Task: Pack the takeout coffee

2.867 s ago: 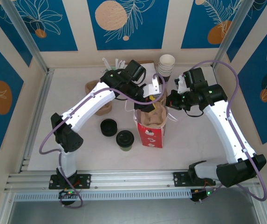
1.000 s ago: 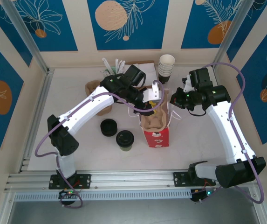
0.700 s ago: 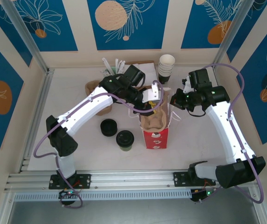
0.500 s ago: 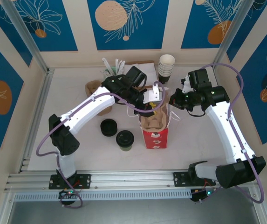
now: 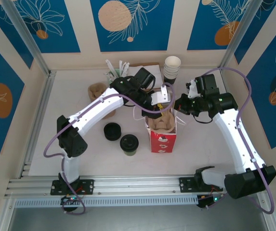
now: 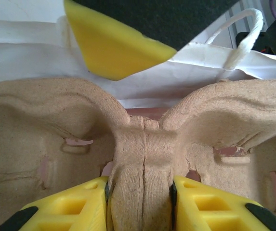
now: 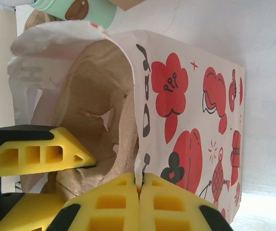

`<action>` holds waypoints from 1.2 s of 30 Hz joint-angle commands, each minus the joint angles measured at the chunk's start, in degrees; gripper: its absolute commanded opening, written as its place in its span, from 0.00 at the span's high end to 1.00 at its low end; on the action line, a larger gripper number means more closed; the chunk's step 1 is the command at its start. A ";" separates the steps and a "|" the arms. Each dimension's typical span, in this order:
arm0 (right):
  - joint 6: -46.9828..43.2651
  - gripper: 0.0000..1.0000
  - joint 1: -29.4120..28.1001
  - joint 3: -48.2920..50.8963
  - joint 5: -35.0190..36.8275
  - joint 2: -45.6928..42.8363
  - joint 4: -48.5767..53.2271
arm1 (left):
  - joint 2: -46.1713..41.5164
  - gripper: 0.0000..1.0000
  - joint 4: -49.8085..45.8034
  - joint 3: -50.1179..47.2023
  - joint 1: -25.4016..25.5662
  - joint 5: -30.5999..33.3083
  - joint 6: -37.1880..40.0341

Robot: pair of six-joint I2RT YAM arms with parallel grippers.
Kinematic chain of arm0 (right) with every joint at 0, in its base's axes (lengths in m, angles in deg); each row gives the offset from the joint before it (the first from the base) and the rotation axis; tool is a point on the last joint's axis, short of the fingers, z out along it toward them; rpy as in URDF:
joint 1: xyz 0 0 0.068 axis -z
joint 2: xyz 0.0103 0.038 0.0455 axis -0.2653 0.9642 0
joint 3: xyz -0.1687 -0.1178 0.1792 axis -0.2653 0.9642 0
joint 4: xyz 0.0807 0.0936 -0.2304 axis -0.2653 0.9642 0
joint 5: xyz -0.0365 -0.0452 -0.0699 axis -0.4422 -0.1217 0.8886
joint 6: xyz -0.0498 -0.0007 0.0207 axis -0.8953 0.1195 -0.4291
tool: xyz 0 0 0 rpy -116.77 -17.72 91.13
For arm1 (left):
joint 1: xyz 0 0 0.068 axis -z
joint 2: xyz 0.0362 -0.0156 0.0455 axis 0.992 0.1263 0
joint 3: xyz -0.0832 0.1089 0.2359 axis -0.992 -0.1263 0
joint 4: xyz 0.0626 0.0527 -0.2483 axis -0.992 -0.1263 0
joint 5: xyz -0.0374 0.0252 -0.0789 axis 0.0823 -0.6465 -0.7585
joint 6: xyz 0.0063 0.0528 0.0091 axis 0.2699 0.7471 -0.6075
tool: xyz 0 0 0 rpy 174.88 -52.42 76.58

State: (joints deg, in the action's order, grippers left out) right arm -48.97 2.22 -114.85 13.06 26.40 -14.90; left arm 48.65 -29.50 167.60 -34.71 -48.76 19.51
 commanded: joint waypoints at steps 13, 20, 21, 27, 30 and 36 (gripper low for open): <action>0.63 0.97 0.03 0.47 -5.43 -2.67 -2.59 | 0.18 0.66 2.74 -0.81 1.45 7.41 -2.33; 0.77 0.96 0.55 1.01 -7.49 -2.52 -3.13 | -0.08 0.66 6.45 -3.24 1.80 7.79 -0.09; 0.77 0.96 0.58 1.07 -7.60 -2.45 -3.11 | -0.03 0.66 6.80 -3.36 1.80 8.39 0.24; 0.88 0.96 1.26 1.72 -8.81 -2.93 -3.01 | -0.15 0.66 9.71 -5.76 1.80 9.51 1.82; 1.04 0.95 1.86 1.92 -9.95 -3.09 -3.13 | -0.07 0.66 10.11 -6.72 1.88 10.17 2.63; 0.13 0.93 4.27 1.84 -11.12 -3.75 -2.12 | -1.43 0.66 11.51 -9.53 1.89 10.70 3.08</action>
State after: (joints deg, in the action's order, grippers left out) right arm -48.75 5.56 -112.99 6.83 24.72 -17.71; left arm 48.39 -19.32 159.95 -33.47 -40.39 21.34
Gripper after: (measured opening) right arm 0.066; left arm 0.339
